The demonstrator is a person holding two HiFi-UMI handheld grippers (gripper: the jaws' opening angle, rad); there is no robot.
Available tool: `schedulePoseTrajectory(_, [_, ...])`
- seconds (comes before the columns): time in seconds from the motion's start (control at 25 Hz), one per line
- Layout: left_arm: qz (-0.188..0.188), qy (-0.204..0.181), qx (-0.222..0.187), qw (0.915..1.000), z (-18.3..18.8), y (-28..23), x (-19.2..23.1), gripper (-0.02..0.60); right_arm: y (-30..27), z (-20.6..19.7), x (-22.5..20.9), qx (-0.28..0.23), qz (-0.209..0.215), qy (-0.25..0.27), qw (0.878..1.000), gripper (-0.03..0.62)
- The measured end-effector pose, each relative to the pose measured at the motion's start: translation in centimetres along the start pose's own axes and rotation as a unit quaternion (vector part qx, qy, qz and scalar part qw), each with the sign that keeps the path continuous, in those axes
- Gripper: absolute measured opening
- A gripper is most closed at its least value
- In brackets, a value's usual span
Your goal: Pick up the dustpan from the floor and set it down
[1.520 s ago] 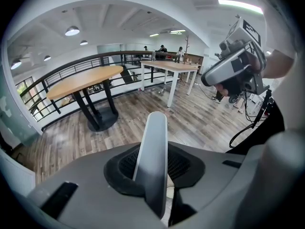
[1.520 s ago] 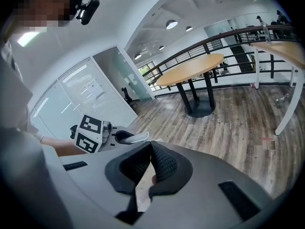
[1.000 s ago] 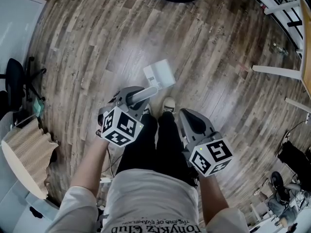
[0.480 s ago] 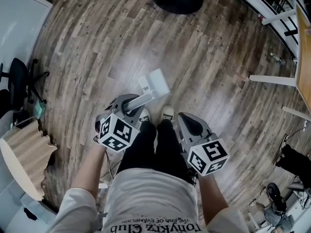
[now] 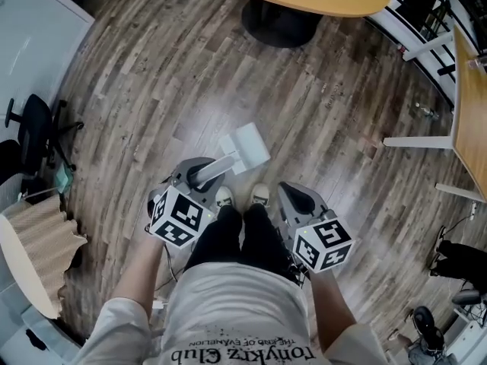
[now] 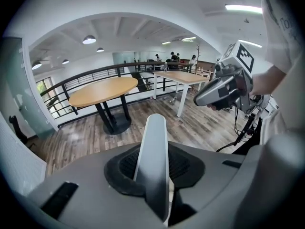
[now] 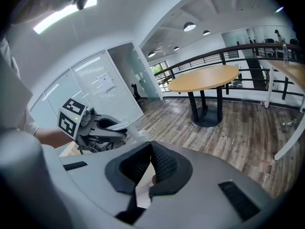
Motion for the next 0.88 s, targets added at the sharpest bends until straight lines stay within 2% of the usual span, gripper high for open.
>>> schedulePoseTrajectory(0.36, [0.010, 0.013, -0.012, 0.9998, 2.4, 4.3, 0.1, 0.112, 1.2, 1.9, 1.7, -0.006, -0.004, 0.030, 1.000, 0.025])
schedulePoseTrajectory(0.88, [0.028, 0.030, -0.006, 0.9991, 3.6, 9.0, -0.6, 0.112, 2.0, 2.6, 4.1, 0.004, 0.005, 0.046, 0.999, 0.025])
Point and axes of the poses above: the fingertips, and each gripper's own axes: y backward along the fingers, x to its left, z out of its top, the point moved 1 cm from there along y, backward along the fingers, and after that the axes turned 15 degrees about z, right-handed, at the moved point
